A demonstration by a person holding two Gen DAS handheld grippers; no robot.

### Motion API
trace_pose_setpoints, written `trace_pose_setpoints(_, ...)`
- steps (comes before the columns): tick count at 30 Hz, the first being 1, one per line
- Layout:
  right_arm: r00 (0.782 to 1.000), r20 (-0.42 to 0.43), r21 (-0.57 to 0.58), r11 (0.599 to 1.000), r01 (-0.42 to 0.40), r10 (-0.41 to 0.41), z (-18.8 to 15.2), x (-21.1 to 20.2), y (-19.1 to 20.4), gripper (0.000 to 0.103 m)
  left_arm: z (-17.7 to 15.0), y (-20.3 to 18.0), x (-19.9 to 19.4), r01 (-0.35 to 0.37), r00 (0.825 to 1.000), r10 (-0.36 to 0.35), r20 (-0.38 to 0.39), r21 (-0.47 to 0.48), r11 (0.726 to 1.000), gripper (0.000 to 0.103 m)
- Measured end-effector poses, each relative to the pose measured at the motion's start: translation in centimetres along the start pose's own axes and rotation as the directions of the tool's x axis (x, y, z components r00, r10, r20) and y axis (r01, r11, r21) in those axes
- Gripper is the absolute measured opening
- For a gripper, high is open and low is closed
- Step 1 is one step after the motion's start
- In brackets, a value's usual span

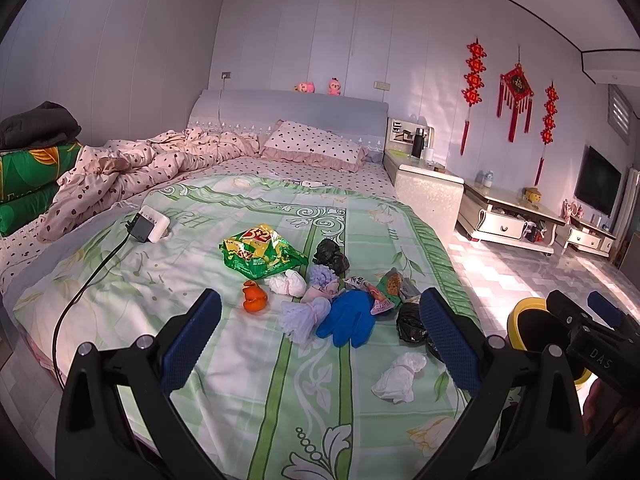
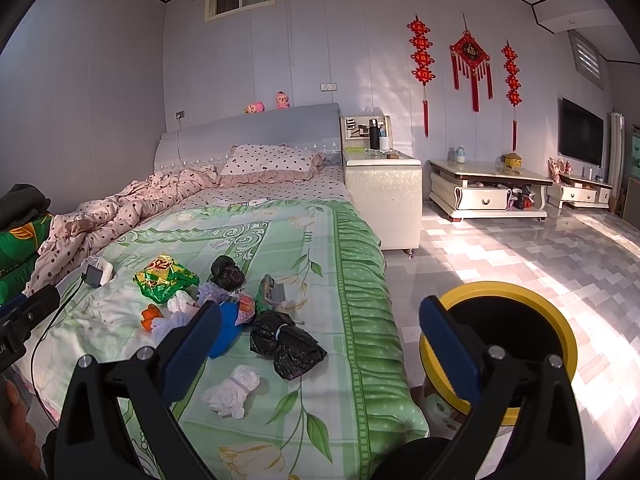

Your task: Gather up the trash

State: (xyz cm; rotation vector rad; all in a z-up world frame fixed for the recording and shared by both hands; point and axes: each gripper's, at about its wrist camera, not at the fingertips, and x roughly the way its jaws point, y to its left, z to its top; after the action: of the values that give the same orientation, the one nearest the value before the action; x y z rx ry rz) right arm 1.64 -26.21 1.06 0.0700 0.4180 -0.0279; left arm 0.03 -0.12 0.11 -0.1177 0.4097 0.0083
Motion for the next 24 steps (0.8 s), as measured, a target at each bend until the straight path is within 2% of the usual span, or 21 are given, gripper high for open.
trace_pose_setpoints(24, 1.0, -0.005, 0.003, 1.0, 0.0, 0.0, -0.08, 0.17, -0.08, 0.095, -0.01, 0.13, 0.11, 0.001, 1.0, -0.001, -0.003, -0.005, 1.0, 0.095)
